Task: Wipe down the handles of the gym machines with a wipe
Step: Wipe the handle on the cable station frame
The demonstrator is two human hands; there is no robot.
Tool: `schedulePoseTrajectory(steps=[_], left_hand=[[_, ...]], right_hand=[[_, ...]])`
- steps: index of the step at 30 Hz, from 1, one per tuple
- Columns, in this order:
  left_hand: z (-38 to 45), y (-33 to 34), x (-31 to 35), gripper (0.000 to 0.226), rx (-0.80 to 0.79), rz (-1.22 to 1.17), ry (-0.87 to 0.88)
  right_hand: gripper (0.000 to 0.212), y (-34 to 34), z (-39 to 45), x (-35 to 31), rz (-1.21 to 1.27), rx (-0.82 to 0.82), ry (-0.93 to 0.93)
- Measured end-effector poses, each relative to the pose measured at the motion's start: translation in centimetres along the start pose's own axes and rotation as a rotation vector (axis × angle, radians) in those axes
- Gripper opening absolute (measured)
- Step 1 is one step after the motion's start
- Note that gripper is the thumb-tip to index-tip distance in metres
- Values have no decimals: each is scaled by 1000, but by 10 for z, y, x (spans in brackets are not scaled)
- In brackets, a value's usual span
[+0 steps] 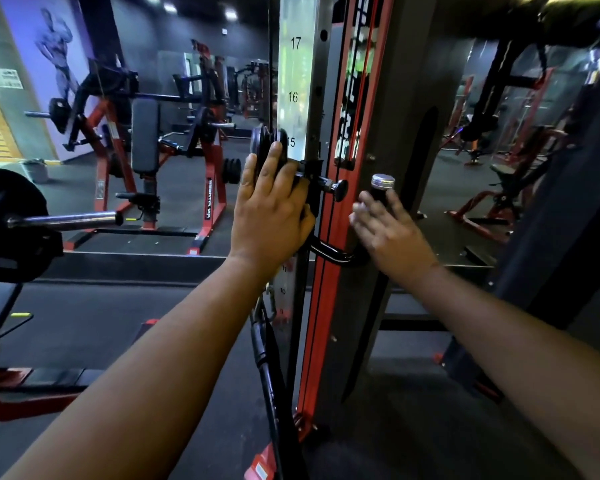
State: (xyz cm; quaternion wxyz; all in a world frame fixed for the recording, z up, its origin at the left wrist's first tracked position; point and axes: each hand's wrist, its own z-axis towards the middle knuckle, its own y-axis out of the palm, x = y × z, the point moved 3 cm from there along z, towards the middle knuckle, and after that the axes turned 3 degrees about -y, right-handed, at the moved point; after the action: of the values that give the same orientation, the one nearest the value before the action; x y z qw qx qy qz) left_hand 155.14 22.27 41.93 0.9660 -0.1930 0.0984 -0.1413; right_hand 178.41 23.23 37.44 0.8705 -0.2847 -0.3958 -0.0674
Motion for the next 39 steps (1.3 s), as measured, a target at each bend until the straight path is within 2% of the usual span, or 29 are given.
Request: schedulePoseTrajectory(steps=[4, 6, 10, 12, 14, 16, 17, 20, 24, 26, 27, 28, 30, 32, 34, 37, 39], left_hand=[[-1, -1, -1, 37, 4, 1, 8], [0, -1, 0, 38, 6, 0, 9], [1, 0, 2, 37, 4, -4, 13], [1, 1, 3, 37, 1, 1, 12], [1, 1, 3, 37, -4, 6, 9], [1, 1, 4, 39, -16, 23, -1], [2, 1, 4, 40, -22, 30, -4], [2, 1, 6, 40, -26, 35, 4], [2, 0, 5, 36, -12, 17, 18], [3, 0, 3, 34, -3, -1, 16], [2, 0, 3, 34, -1, -5, 16], [1, 1, 3, 34, 1, -3, 17], [1, 1, 3, 35, -3, 5, 15], [1, 0, 4, 36, -11, 10, 12], [1, 1, 5, 36, -7, 38, 12], [0, 1, 1, 36, -5, 48, 19], [0, 0, 0, 38, -7, 40, 20]], right_hand=[[45, 19, -33, -66, 61, -145, -111], [46, 16, -34, -81, 107, -182, -111], [46, 5, 1, -55, 238, -73, 21], [48, 1, 25, -42, 231, -101, 95], [48, 7, 44, -50, 238, -191, 83], [45, 20, 55, -73, 326, -359, 89], [43, 28, 57, -84, 387, -433, 149], [36, 36, 59, -100, 452, -497, 319], [34, 31, 42, -90, 282, -399, 126], [33, 24, 22, -85, 218, -501, -18], [36, 20, 12, -85, 273, -544, -82], [42, 18, 8, -81, 307, -483, -113], [55, 9, 23, -62, 440, -345, -11], [52, 12, 46, -52, 399, -325, 122], [43, 16, 62, -72, 322, -460, 60], [35, 19, 61, -107, 313, -561, 7], [32, 25, 51, -110, 263, -665, -126]])
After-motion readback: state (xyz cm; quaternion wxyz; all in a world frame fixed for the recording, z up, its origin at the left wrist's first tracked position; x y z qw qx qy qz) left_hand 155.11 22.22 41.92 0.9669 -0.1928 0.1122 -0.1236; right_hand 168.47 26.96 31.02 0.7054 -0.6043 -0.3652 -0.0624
